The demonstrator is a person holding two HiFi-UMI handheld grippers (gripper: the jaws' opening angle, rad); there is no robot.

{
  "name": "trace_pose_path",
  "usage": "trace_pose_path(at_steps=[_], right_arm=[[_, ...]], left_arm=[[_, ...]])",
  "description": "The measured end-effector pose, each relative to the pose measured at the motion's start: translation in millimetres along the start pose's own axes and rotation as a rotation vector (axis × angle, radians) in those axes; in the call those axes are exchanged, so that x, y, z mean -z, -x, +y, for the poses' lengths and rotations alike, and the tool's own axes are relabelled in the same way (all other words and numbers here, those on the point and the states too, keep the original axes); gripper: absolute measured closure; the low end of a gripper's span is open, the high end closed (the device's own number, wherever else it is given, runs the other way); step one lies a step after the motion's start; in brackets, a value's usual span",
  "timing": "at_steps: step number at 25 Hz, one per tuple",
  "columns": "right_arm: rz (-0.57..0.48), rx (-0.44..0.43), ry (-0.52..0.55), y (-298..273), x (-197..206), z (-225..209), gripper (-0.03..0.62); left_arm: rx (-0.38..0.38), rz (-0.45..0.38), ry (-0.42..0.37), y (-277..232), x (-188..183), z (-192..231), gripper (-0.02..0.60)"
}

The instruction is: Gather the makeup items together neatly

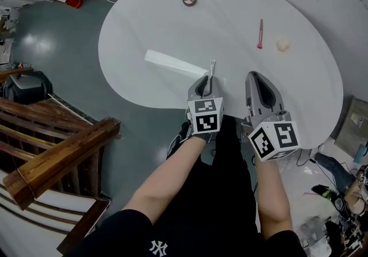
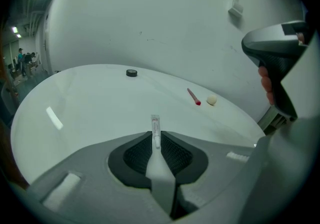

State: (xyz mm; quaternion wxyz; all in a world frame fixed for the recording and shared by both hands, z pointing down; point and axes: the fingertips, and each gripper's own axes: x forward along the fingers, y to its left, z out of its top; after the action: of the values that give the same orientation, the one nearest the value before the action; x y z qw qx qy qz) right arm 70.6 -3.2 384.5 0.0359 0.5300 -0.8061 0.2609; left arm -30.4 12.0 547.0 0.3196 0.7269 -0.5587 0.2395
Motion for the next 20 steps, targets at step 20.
trace_pose_path(at_steps=[20], right_arm=[[0.008,-0.022,0.012,-21,-10,4,0.576]], left_arm=[[0.092,-0.144,-0.079,9,-93,-1,0.538]])
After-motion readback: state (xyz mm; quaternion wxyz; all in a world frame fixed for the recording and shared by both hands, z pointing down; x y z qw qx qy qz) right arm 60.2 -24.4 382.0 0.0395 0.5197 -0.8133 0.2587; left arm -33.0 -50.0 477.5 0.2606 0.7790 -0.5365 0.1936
